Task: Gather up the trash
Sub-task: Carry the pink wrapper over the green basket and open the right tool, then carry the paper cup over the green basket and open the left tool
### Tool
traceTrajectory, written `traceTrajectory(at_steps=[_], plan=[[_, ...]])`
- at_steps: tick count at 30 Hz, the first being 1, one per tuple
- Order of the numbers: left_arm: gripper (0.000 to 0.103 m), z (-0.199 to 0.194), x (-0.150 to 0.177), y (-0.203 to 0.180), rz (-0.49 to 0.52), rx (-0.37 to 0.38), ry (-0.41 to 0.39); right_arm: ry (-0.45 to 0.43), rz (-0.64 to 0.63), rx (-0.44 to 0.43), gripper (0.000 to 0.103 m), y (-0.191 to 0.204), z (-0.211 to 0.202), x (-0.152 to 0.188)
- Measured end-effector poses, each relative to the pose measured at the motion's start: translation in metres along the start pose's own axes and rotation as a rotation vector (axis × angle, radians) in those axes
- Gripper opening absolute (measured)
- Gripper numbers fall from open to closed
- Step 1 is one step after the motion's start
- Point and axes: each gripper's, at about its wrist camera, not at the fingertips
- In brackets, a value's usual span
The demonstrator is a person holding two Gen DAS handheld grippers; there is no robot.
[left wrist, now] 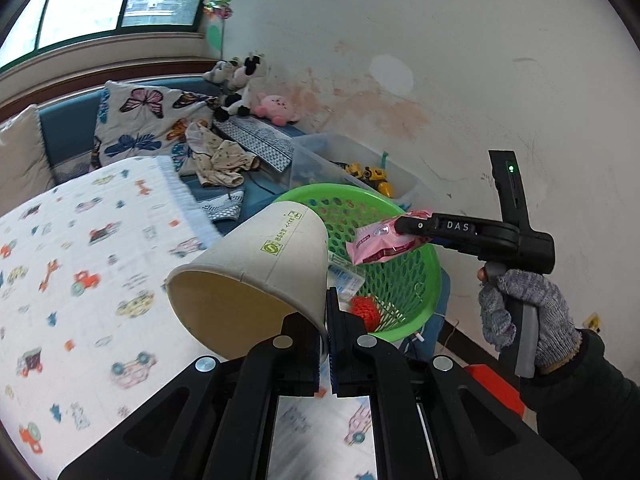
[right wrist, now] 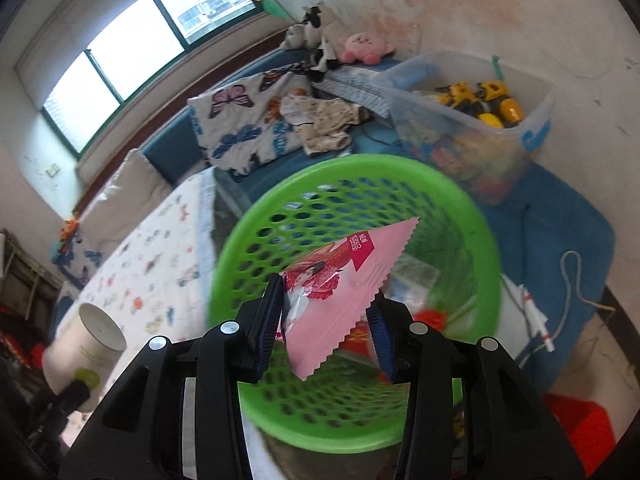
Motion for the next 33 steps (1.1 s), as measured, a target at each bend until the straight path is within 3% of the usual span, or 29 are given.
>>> traceTrajectory(at_steps=[3, 25, 31, 33], plan=[[0.004, 0.015, -0.005, -0.01, 0.012, 0.015, 0.021, -0.009, 0.006, 0.01, 0.059, -0.009, -0.002, 0.001], [0.004, 0.112, -0.005, -0.04, 0.056, 0.013, 0.193, -0.067, 0.019, -0.05, 0.072, -0.025, -0.054, 0.023], [0.006, 0.121, -0.001, -0.037, 0.037, 0.011, 0.209, -0.068, 0.018, -0.053, 0.072, -0.027, -0.059, 0.034], [0.012, 0.121, 0.0, -0.036, 0.03, 0.013, 0.209, -0.068, 0.013, -0.053, 0.075, -0.026, -0.06, 0.038]])
Point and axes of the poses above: each gripper's, at about its wrist camera, not at the fingertips, and z roughly the way its jaws point, y to its left, x to its underside, and after that the axes turned 6 degrees about -y, right-handed
